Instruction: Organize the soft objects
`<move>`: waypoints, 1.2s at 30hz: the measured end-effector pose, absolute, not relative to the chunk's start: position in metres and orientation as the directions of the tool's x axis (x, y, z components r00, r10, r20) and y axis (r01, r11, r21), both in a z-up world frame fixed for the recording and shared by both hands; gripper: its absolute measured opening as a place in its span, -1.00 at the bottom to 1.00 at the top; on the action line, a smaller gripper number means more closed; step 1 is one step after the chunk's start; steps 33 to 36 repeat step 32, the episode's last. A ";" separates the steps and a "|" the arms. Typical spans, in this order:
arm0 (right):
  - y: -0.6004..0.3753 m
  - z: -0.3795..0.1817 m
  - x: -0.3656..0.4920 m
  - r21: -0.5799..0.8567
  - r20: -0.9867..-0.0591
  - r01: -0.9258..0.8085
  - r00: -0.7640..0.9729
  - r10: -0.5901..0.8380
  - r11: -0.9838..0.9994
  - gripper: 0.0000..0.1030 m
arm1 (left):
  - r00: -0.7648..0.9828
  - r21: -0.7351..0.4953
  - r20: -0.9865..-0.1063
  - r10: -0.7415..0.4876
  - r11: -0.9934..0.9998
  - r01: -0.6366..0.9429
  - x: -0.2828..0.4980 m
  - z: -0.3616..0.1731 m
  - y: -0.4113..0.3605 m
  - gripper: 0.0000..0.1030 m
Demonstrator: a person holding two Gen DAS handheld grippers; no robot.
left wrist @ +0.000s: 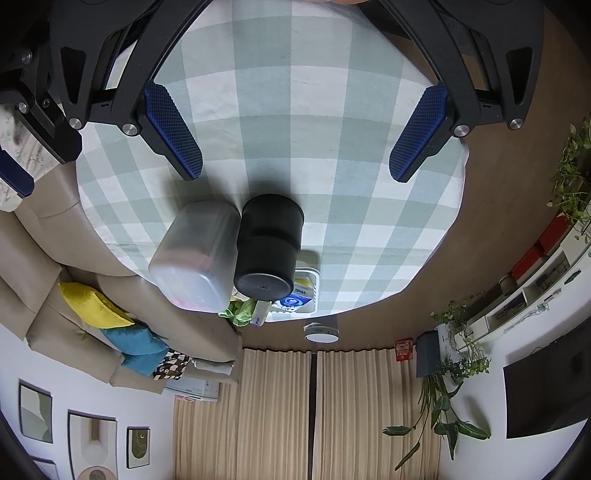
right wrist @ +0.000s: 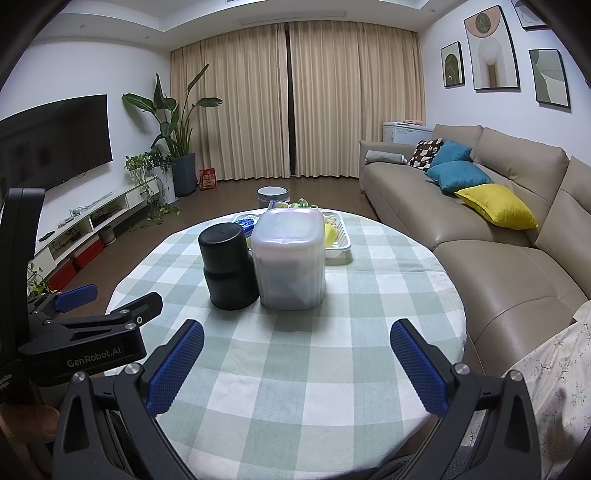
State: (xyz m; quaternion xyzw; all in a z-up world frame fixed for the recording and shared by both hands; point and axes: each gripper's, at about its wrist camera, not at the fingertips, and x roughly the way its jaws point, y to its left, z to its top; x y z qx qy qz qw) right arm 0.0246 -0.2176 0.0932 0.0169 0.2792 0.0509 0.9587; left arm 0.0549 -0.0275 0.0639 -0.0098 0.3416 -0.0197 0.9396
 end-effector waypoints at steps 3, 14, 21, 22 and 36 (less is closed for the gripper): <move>-0.217 0.093 0.025 0.061 -0.534 -0.088 0.839 0.107 0.994 1.00 | 0.767 -0.030 -0.641 -0.042 0.999 0.030 0.055 0.064 -0.027 1.00; -0.218 0.094 0.025 0.058 -0.535 -0.088 0.839 0.105 0.994 1.00 | 0.766 -0.029 -0.641 -0.041 0.999 0.028 0.055 0.064 -0.027 1.00; -0.219 0.094 0.025 0.059 -0.536 -0.089 0.838 0.107 0.994 1.00 | 0.767 -0.027 -0.640 -0.038 0.999 0.027 0.055 0.064 -0.027 1.00; -0.218 0.095 0.025 0.058 -0.535 -0.089 0.838 0.106 0.994 1.00 | 0.767 -0.027 -0.640 -0.038 0.999 0.027 0.055 0.064 -0.026 1.00; -0.219 0.095 0.025 0.056 -0.537 -0.091 0.837 0.107 0.994 1.00 | 0.767 -0.028 -0.641 -0.041 0.999 0.030 0.055 0.064 -0.027 1.00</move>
